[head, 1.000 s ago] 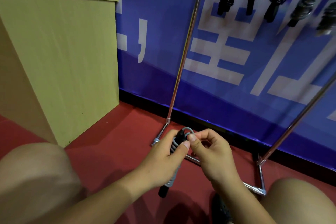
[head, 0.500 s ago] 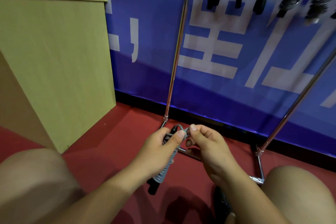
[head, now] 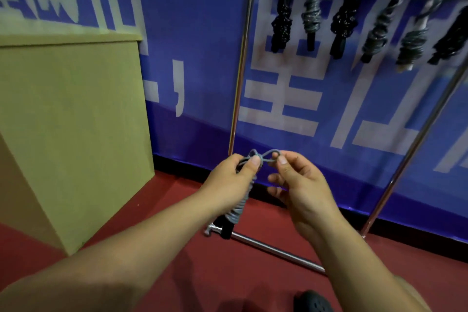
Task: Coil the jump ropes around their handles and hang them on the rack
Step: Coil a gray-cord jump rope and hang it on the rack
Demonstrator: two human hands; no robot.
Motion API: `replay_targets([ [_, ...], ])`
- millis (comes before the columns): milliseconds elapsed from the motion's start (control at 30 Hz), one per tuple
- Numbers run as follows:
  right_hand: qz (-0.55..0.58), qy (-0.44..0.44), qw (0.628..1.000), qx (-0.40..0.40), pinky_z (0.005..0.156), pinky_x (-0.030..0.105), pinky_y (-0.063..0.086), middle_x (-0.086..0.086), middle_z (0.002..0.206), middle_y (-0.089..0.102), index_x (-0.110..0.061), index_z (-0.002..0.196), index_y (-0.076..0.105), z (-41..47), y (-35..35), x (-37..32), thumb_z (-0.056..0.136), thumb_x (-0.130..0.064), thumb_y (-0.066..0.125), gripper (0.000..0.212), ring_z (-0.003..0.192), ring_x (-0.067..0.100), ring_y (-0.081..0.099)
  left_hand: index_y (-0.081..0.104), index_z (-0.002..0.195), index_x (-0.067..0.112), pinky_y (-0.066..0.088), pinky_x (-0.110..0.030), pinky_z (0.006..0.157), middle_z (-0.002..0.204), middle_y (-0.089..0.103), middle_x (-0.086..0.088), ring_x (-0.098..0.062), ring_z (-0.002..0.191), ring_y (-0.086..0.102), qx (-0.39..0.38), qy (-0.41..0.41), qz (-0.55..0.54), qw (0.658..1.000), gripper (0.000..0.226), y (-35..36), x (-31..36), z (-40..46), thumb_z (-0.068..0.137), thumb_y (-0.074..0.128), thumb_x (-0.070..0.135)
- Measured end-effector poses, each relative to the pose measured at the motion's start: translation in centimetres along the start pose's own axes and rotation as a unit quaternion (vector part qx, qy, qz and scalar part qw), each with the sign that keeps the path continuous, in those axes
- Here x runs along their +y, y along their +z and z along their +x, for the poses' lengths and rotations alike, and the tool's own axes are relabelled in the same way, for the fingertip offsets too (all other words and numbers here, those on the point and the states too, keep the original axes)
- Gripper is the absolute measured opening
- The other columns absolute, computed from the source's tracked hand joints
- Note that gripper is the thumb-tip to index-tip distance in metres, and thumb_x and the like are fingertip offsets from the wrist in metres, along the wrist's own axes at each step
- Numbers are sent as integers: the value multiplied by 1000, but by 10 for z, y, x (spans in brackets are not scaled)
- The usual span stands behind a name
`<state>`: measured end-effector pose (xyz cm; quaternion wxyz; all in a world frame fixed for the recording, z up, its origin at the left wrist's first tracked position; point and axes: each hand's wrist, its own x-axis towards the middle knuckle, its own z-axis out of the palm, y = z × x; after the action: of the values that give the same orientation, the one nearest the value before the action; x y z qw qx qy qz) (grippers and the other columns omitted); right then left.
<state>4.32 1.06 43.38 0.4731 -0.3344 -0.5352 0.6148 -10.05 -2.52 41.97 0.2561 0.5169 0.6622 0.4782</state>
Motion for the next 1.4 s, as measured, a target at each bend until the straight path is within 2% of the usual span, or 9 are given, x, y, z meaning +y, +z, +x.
replay_targets([
  [200, -62, -64, 996, 17, 57, 27, 51, 2, 88, 67, -13, 107, 67, 40, 0, -81, 98, -14, 58, 13, 65, 11, 59, 61, 105, 31, 53, -55, 93, 102, 68, -3, -28, 98, 68, -30, 17, -64, 997, 41, -16, 75, 48, 86, 44, 64],
  [300, -73, -82, 994, 23, 59, 29, 51, 5, 88, 69, -11, 106, 68, 73, -1, -119, 98, -12, 59, 13, 66, 14, 59, 60, 118, 28, 51, -49, 98, 110, 66, -5, -24, 103, 64, -50, 8, -108, 993, 34, -22, 110, 80, 98, 45, 51],
  [400, -86, -97, 991, 36, 59, 28, 52, 4, 85, 70, -11, 103, 70, 110, -1, -151, 97, -11, 59, 12, 65, 14, 60, 60, 122, 22, 51, -41, 93, 103, 65, -6, -22, 95, 62, -85, -9, -163, 983, 27, -27, 138, 117, 104, 45, 35],
  [533, -131, -135, 980, 63, 57, 25, 50, 2, 85, 73, -17, 100, 73, 157, -5, -188, 96, -14, 62, 12, 65, 13, 59, 66, 111, 24, 55, -46, 95, 104, 71, -6, -25, 98, 67, -68, 22, -112, 991, 28, -33, 173, 162, 101, 49, 44],
  [733, -147, -168, 970, 98, 45, 16, 44, 3, 82, 70, -12, 107, 70, 230, 2, -257, 93, -8, 66, 15, 63, 11, 58, 66, 98, 26, 53, -54, 96, 105, 73, -11, -30, 101, 68, -1, 85, -69, 994, 27, -44, 233, 233, 96, 53, 49],
  [833, -121, -184, 969, 108, 51, 18, 45, 8, 90, 71, -11, 106, 66, 258, 6, -284, 89, -6, 70, 18, 69, 14, 65, 67, 97, 24, 55, -53, 93, 101, 74, -10, -29, 97, 70, 15, 108, -87, 990, 31, -45, 250, 260, 93, 53, 52],
  [1067, -164, -187, 960, 128, 43, 11, 44, 10, 86, 71, -10, 99, 68, 294, 7, -313, 89, -7, 71, 11, 65, 12, 65, 67, 92, 21, 56, -53, 92, 99, 73, -14, -32, 95, 70, 40, 105, -101, 989, 30, -39, 268, 310, 96, 52, 46],
  [1267, -192, -196, 949, 153, 70, 29, 60, 9, 81, 74, -10, 95, 73, 321, 1, -304, 87, -8, 73, 9, 72, 17, 71, 67, 98, 20, 55, -54, 93, 106, 71, -17, -35, 101, 68, 38, 93, -79, 992, 32, -34, 264, 327, 97, 50, 46],
  [1400, -171, -194, 955, 143, 59, 24, 55, 11, 83, 72, -10, 96, 70, 327, -5, -297, 90, -4, 68, 8, 66, 16, 67, 67, 95, 27, 56, -52, 90, 98, 73, -8, -28, 94, 69, 33, 98, -84, 991, 26, -27, 257, 334, 96, 52, 49],
])
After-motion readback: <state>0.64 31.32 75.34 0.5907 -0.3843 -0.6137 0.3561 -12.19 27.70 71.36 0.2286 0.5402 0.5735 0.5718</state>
